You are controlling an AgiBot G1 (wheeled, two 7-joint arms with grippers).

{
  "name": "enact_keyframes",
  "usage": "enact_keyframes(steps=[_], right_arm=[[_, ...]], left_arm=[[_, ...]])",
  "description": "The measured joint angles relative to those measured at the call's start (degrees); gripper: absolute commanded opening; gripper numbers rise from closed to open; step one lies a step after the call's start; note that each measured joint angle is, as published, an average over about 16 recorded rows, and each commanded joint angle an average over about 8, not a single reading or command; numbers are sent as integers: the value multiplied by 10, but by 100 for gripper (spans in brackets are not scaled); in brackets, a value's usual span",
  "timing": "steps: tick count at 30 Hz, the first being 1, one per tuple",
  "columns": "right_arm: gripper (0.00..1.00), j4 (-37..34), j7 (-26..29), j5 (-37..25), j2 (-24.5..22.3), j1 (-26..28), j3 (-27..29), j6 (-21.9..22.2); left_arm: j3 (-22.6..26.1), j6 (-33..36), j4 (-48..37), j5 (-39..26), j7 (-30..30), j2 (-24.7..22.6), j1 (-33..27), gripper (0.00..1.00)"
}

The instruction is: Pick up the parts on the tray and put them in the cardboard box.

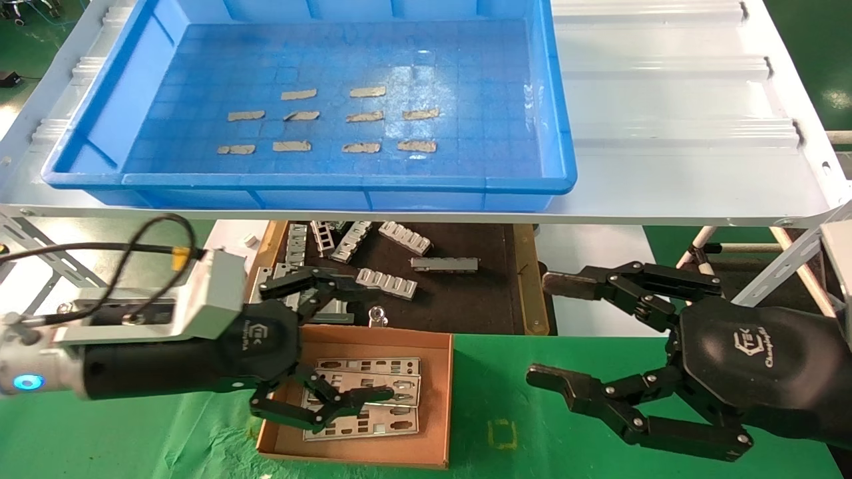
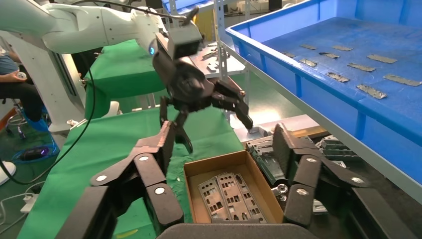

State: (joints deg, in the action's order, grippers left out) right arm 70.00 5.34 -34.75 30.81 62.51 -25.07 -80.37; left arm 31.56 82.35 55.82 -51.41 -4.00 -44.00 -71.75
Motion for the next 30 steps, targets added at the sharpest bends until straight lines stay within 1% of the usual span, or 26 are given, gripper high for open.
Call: enact_keyframes(steps=[20, 25, 30], right_arm=[[100, 0, 0, 0, 0, 0, 0, 0], [100, 0, 0, 0, 0, 0, 0, 0], [100, 0, 0, 0, 0, 0, 0, 0]], left_arm=[[-132, 28, 151, 81, 125, 76, 86, 100], [-154, 33, 175, 95, 144, 89, 101, 100], [-163, 36, 186, 101, 152, 94, 107, 100]])
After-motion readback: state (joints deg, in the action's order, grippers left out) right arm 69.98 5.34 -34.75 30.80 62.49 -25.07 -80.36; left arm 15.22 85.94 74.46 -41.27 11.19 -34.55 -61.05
